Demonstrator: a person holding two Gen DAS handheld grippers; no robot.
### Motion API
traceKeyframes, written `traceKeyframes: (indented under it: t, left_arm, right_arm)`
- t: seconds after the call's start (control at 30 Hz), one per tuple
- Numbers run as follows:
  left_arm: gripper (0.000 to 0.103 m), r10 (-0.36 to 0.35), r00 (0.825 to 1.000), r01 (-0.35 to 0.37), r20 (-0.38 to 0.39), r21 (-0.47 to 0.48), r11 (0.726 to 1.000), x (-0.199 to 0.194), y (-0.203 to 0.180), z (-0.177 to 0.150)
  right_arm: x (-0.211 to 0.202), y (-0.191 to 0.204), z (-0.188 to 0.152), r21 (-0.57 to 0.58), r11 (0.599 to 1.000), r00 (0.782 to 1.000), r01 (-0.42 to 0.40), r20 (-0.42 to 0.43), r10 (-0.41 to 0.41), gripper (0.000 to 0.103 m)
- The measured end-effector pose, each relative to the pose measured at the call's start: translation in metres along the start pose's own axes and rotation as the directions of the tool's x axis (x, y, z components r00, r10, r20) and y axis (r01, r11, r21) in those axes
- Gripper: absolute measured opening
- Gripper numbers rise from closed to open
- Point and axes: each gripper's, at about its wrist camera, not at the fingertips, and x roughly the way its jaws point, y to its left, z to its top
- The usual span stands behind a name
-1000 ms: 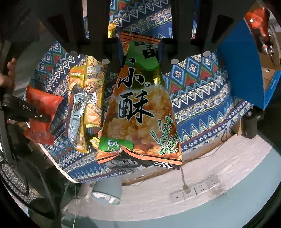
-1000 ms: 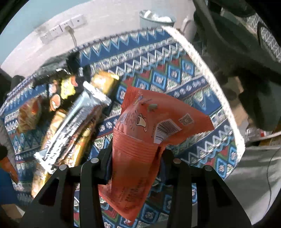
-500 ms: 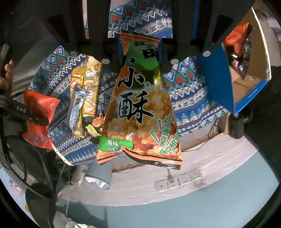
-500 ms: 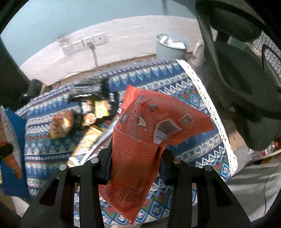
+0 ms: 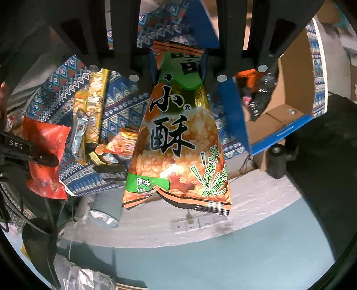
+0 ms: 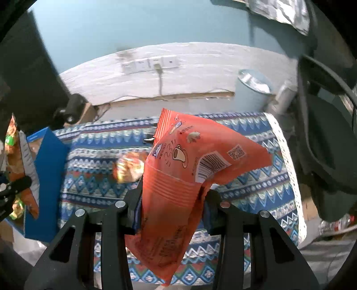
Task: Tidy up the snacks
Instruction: 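Lift both held bags and carry them toward the cardboard box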
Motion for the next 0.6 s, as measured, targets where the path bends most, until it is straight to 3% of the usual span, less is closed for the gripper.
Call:
traceKeyframes:
  t: [0.47,0.6]
  left_arm:
    - [0.030,0.008,0.999,-0.014,-0.043,-0.145,0.989,0.009,0.066,-0.028]
    - [0.030,0.004,0.998,-0.016,-0.060,-0.203,0.979,0.014,0.089,-0.035]
  right_arm:
    - [0.005,0.095,0.029,-0.176,0.979,0.995,-0.102,-0.017,0.101,0.040]
    - [0.009,0.126,0.034,-0.212,0.963,0.985,-0.169,-0.050,0.162,0.040]
